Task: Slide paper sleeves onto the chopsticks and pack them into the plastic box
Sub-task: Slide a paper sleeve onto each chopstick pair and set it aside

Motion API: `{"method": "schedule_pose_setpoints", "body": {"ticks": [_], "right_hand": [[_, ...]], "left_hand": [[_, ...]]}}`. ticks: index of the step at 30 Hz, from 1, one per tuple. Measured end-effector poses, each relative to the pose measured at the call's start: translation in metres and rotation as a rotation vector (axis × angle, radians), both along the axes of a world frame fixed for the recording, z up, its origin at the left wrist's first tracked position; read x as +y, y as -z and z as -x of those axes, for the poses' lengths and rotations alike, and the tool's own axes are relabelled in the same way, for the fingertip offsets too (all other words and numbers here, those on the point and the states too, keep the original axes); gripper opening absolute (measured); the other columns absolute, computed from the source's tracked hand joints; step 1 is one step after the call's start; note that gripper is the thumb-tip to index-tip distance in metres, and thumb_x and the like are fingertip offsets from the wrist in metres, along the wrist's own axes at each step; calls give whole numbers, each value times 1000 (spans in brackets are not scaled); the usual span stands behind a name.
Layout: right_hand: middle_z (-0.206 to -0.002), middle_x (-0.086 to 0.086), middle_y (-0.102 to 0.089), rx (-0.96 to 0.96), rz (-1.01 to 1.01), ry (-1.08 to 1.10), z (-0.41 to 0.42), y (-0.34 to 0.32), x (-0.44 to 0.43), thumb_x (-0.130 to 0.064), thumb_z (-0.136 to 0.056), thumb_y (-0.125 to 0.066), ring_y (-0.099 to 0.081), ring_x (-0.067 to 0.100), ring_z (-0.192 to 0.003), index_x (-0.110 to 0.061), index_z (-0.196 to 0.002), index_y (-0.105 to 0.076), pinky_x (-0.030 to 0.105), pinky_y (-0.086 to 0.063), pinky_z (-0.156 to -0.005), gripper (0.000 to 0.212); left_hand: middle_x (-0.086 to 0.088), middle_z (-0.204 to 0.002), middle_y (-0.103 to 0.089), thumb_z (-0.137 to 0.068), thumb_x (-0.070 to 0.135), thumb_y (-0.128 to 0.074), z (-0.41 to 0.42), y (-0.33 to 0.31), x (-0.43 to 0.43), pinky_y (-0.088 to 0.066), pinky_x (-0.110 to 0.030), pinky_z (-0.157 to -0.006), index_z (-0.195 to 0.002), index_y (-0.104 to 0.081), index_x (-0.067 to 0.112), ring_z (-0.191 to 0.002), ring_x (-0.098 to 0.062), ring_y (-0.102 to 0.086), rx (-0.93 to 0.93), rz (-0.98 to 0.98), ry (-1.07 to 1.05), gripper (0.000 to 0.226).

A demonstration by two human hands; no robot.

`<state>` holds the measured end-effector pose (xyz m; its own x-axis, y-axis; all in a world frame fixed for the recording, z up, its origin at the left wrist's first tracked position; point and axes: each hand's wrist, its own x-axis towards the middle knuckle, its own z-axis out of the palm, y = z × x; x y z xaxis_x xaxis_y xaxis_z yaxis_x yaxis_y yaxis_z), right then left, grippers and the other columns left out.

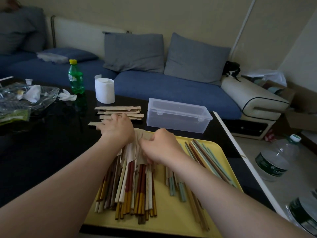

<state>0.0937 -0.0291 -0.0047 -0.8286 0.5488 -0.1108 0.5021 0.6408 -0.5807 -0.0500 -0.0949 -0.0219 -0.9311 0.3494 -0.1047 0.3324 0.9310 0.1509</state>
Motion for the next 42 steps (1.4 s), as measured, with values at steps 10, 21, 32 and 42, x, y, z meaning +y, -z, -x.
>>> {"method": "schedule_pose_setpoints", "body": {"ticks": [10, 21, 32, 42], "right_hand": [[-76, 11, -78, 102, -44, 41, 13, 18, 21, -36, -101, -59, -75, 26, -76, -4, -77, -78, 42, -64, -84, 45], [-72, 13, -73, 165, -69, 36, 18, 25, 35, -33, -100, -63, -68, 22, -75, -5, -71, -77, 42, -61, -78, 43], [-73, 16, -73, 191, -58, 58, 17, 22, 41, -30, -98, -65, -70, 28, -77, -1, -73, -76, 42, -62, -75, 40], [-74, 5, -79, 84, -25, 159, 7, 9, 63, -38, -101, -62, -76, 20, -75, -9, -82, -83, 43, -66, -83, 41]], "left_hand": [[-10, -133, -58, -97, 22, -66, 26, 13, 15, -45, -57, -106, -138, -55, 21, -125, -34, -55, -37, -20, 238, 43], [-10, -137, -57, -97, 20, -68, 33, 14, 23, -51, -48, -104, -141, -57, 20, -127, -32, -57, 135, 92, 380, 45], [-7, -142, -57, -97, 29, -71, 37, 14, 34, -40, -53, -111, -137, -63, 29, -137, -32, -49, 354, 181, 414, 41], [-9, -142, -55, -95, 20, -70, 31, 8, 27, -40, -56, -112, -140, -46, 21, -136, -33, -48, 360, 35, 501, 51]]}}
